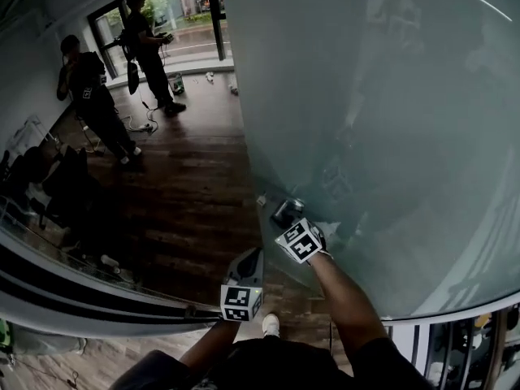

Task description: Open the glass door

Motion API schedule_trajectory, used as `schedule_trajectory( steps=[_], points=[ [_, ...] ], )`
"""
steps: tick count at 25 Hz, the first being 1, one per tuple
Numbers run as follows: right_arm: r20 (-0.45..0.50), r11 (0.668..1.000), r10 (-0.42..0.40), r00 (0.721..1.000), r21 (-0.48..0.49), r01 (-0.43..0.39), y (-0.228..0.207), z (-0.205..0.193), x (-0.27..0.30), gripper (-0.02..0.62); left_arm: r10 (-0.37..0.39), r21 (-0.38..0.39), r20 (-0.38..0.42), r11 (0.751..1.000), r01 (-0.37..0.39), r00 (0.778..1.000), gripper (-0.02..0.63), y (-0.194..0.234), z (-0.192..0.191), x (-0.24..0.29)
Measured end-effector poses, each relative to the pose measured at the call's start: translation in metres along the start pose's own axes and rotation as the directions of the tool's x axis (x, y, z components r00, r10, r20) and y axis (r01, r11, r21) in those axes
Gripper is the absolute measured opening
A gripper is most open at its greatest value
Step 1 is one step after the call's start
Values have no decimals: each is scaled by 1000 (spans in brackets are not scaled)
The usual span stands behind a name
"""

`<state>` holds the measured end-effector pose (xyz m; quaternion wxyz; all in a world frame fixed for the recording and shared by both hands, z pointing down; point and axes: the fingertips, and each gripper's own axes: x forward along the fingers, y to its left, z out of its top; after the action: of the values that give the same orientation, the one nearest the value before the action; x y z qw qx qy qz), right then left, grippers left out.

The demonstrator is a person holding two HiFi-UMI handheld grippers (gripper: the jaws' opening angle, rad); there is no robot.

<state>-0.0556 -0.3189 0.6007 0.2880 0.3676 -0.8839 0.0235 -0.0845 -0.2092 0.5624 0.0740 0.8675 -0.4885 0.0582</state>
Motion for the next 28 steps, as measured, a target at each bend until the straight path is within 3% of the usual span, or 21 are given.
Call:
schedule_trajectory(
  steps=[6, 15, 28],
  points=[
    [-23, 995, -77, 997, 54, 78, -87, -7, 10, 17, -2, 1, 8, 1000, 2, 1000, 3, 6, 32, 22],
    [-77, 969, -185, 980, 149, 195, -221, -36, 27, 17, 30, -33, -44, 999, -31, 999, 3, 35, -6, 72],
    [-132, 891, -335, 933, 277, 359, -426, -95, 10, 17, 75, -43, -26, 996, -76, 997, 3, 22, 25, 225]
  ],
)
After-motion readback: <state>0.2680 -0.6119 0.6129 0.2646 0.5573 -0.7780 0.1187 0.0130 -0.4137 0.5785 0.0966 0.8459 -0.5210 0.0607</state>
